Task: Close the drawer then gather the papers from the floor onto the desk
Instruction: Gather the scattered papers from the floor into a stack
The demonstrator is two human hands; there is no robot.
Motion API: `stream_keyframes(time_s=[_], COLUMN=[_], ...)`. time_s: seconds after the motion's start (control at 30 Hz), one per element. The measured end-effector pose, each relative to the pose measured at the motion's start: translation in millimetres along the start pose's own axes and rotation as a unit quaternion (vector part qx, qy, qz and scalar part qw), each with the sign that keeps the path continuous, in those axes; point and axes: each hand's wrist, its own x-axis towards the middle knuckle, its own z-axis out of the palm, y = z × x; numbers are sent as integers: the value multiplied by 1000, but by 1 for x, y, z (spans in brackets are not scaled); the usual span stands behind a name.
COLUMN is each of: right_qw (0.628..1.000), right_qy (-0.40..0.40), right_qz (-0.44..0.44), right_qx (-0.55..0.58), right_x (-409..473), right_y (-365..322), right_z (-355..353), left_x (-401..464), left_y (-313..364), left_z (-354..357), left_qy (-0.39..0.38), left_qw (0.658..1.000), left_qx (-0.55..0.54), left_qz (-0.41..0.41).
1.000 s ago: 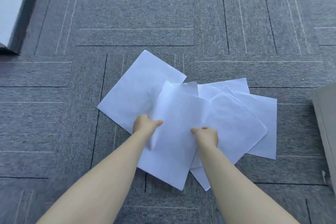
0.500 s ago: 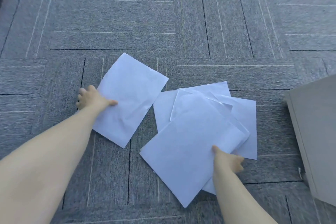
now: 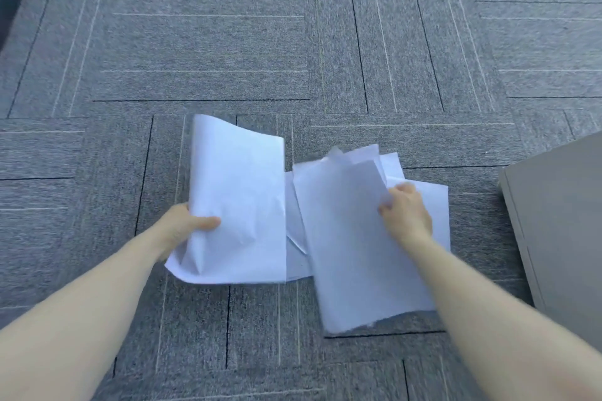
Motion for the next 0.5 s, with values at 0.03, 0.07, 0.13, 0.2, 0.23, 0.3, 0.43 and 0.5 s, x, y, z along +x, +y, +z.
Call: stream_keyframes(time_s=[0.03,0.07,0.13,0.2,0.23,0.3,0.43,0.5], right_qw=[997,991,977,962,957,959,957,961], right_qy=[-32,-58,-72,-63,-70,-109,-148,-137], right_qz=[-33,-57,-83,-96,-99,-106,-175,-157], right_qx=[-57,-105,-181,-248,-265,-238,-179,-180], right_x=[21,37,59,65,65,61,64,69], right_y=[0,-1,-7,-12,-13,-17,-42,-58], right_z=[-6,-12,-17,-19,-19,-18,-15,-15], left_x=[-1,0,-2,-4,-5,-9,-17,-15], left_y=[-1,-3,-4,-7,-9,-14,-23,-31], left_z=[0,0,6,17,24,36,46,45], left_qy=[-19,-25,-17,4,19,46,72,83], left_qw=[1000,999,999,1000,1000,998,996,996], left_qx=[10,20,29,17,1,-29,-50,-33], left_qz=[-8,-11,-4,3,6,10,6,-8])
